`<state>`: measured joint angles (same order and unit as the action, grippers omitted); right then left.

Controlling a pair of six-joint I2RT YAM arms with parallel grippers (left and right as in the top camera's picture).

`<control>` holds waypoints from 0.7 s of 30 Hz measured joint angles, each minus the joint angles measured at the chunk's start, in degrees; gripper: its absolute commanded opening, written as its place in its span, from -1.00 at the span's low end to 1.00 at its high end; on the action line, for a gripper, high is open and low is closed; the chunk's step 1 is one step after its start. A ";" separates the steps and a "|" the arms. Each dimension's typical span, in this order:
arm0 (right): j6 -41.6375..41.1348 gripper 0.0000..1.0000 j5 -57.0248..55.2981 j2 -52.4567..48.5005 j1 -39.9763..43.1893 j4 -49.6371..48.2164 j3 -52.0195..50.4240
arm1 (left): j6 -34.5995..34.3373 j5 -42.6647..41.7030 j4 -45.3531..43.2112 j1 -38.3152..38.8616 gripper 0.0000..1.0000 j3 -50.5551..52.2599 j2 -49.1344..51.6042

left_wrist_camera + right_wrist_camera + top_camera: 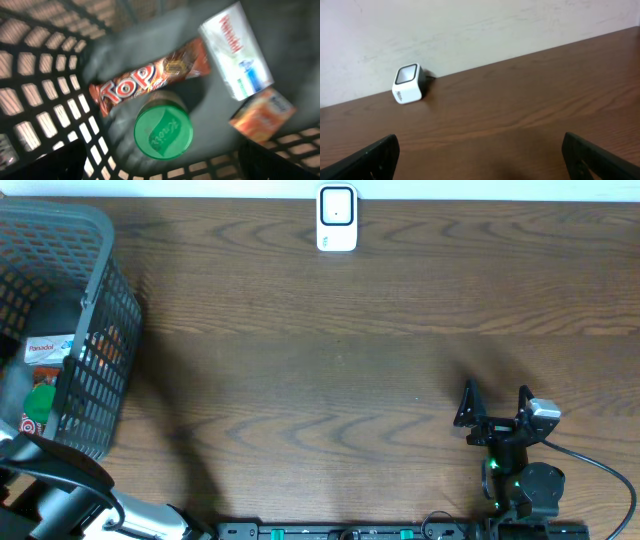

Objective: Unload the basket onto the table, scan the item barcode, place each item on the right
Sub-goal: 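Grasp the green-capped jar in the basket with the left gripper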

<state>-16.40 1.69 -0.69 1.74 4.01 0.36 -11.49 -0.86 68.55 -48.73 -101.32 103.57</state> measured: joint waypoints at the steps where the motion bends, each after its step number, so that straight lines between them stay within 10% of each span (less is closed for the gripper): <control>1: 0.00 0.99 -0.02 0.02 0.00 0.00 0.00 | 0.15 0.31 -0.74 0.11 0.94 1.70 0.00; 21: 0.00 0.98 -0.02 0.00 0.00 0.00 0.00 | 0.35 2.40 -17.18 2.29 0.95 22.73 0.00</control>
<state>-16.40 1.67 -0.69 1.74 4.01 0.36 -11.14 1.54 51.37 -46.44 -78.59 103.57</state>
